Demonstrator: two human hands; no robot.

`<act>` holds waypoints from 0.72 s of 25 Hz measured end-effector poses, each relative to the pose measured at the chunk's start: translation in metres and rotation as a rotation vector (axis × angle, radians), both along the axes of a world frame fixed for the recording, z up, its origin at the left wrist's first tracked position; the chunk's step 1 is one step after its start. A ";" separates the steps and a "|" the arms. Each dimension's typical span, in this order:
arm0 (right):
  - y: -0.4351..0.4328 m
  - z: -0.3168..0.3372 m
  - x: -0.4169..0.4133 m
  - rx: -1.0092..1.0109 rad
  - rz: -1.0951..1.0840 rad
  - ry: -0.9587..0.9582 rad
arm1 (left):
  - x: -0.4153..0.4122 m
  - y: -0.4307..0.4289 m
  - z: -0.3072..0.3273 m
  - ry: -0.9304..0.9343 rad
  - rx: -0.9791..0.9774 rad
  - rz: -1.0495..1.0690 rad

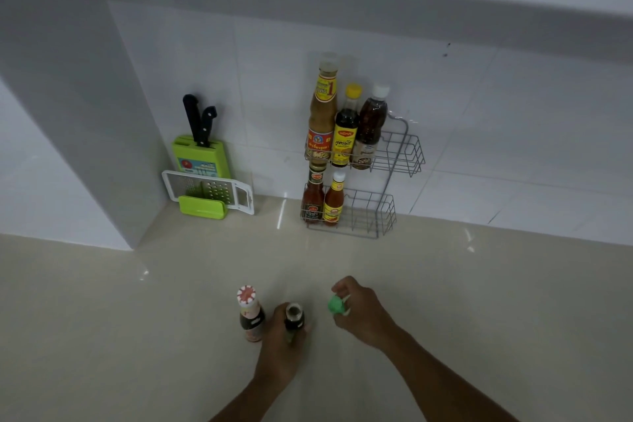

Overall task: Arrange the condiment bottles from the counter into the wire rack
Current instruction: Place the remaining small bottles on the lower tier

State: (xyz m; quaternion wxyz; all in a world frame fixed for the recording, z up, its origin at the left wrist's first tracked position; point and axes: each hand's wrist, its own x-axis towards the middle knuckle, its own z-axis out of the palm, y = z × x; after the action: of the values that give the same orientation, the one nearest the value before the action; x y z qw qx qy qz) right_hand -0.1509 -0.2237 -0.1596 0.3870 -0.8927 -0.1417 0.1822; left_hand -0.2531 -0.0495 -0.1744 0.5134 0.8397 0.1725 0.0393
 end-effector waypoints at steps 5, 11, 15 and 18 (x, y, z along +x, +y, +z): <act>0.002 0.065 0.024 0.180 0.092 -0.037 | 0.026 -0.007 0.021 -0.128 0.052 -0.173; -0.012 0.153 0.057 0.359 0.120 0.037 | 0.066 -0.010 0.101 -0.179 -0.041 -0.264; -0.014 0.190 0.067 0.376 0.206 -0.015 | 0.086 -0.001 0.145 -0.060 -0.002 -0.293; -0.009 0.208 0.074 0.331 0.337 -0.101 | 0.100 0.013 0.166 -0.033 -0.015 -0.375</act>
State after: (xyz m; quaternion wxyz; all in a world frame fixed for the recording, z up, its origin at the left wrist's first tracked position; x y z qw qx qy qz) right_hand -0.0770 -0.2331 0.0480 0.4845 -0.7889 -0.3358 0.1738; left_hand -0.1536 -0.0361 -0.0087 0.5206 0.8526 0.0047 -0.0448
